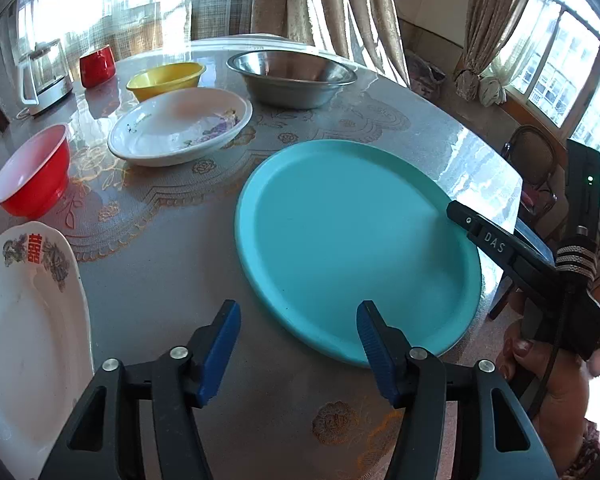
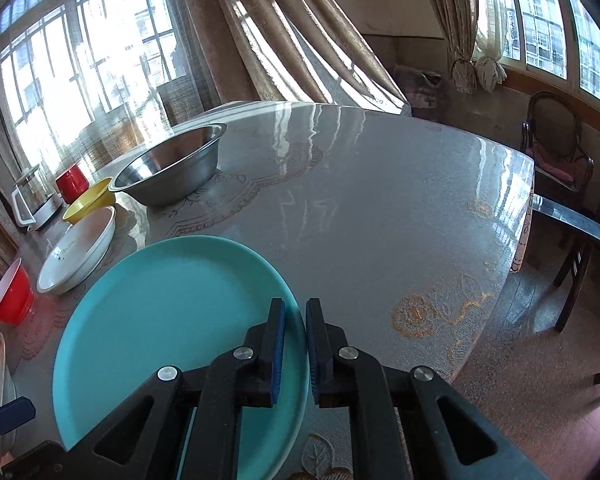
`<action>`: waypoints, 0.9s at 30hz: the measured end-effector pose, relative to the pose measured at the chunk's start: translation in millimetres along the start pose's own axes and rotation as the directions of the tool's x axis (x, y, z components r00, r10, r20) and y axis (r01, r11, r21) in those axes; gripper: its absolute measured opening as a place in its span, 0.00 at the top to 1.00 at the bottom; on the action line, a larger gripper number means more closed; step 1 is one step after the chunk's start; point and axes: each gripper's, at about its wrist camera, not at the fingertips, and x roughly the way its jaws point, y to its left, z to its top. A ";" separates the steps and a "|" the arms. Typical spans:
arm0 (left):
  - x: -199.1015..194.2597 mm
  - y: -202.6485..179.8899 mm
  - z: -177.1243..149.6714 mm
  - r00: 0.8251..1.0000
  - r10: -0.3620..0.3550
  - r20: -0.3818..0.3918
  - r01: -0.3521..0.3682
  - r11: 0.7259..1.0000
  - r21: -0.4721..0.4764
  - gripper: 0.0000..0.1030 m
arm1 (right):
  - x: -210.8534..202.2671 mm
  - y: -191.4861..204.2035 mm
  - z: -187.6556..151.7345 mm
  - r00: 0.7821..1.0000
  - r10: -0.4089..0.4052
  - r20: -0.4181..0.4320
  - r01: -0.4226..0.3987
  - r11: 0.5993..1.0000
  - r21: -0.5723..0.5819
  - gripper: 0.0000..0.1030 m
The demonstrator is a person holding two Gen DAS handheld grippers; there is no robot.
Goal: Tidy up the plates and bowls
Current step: 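Move the right tool to the teal plate rim and close on it, then slide the teal plate with the right tool across the table, then release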
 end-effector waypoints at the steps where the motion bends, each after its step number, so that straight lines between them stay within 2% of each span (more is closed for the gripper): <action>1: 2.9 2.2 0.5 1.000 -0.001 -0.004 0.001 1.000 -0.015 0.50 | 0.3 -0.9 0.7 1.000 0.000 0.001 0.000 1.000 0.003 0.90; 2: 1.0 2.0 0.9 1.000 0.008 0.020 -0.008 1.000 -0.012 0.51 | 0.4 -1.4 1.2 1.000 0.000 0.001 0.000 1.000 0.005 0.90; 4: 3.6 2.0 2.2 1.000 0.016 0.013 -0.016 1.000 -0.002 0.55 | 0.4 -2.8 1.3 1.000 0.003 0.001 -0.003 1.000 0.007 0.90; 6: 3.7 0.3 2.4 0.999 0.028 0.032 -0.028 1.000 0.009 0.65 | -0.6 -3.0 -0.6 1.000 0.001 0.003 -0.001 1.000 0.001 0.90; 9: 6.4 0.9 6.2 0.997 0.054 0.064 -0.055 0.998 0.015 0.75 | -0.3 -3.7 -0.3 1.000 -0.015 0.007 0.015 1.000 -0.008 0.90; 18: 26.7 5.8 38.7 0.996 0.062 0.067 -0.059 0.997 -0.044 0.80 | 7.8 -6.9 8.4 1.000 -0.023 0.000 0.023 1.000 0.008 0.89; 27: 45.1 2.9 66.0 0.992 0.096 0.085 -0.091 0.994 -0.058 0.80 | 19.4 -6.7 22.8 0.999 -0.036 -0.004 0.036 0.999 0.005 0.89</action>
